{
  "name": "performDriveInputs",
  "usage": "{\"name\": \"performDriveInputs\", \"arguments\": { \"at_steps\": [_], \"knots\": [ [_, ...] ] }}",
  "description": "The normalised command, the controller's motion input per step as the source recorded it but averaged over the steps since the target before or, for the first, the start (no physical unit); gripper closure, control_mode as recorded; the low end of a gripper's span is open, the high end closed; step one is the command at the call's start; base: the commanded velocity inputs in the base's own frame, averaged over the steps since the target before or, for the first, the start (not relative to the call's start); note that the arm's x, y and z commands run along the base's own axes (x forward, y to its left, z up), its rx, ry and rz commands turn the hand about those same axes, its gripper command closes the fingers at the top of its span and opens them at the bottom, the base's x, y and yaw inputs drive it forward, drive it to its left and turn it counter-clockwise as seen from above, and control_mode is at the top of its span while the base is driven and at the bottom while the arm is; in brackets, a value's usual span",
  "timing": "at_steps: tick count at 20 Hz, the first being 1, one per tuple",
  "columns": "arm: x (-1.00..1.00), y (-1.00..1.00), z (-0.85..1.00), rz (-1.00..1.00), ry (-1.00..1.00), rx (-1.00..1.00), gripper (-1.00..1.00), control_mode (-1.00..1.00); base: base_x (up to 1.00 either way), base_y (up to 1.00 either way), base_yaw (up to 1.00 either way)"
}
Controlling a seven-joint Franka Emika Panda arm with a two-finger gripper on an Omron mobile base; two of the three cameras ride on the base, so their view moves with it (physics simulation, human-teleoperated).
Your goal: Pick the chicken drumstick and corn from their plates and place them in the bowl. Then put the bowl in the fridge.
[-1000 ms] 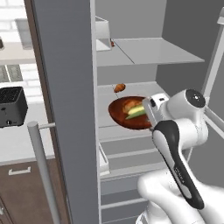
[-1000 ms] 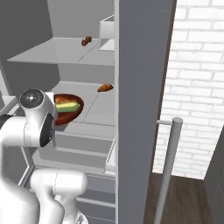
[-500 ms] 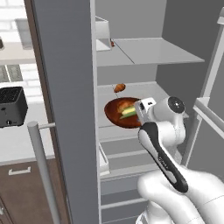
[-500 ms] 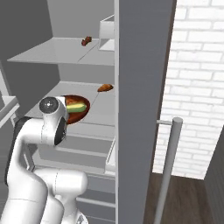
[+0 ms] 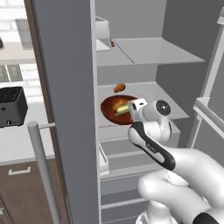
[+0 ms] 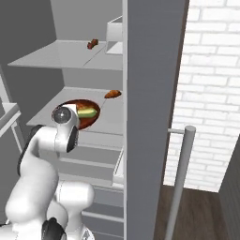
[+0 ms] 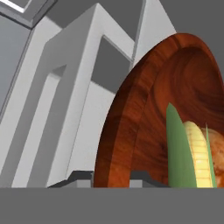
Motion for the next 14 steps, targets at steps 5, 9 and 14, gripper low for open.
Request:
{"name": "performDriveInputs", "arguments": {
  "at_steps": [5, 9, 14],
  "knots": [
    [0.67, 0.13, -0.14, 0.0, 0.0, 0.0, 1.0, -1.0, 0.0, 0.0, 0.0],
    [0.56, 0.14, -0.13, 0.0, 0.02, 0.0, 1.0, -1.0, 0.0, 0.0, 0.0],
    [0.4, 0.05, -0.24, 0.0, 0.0, -0.01, 1.0, -1.0, 0.0, 0.0, 0.0]
  ]
}}
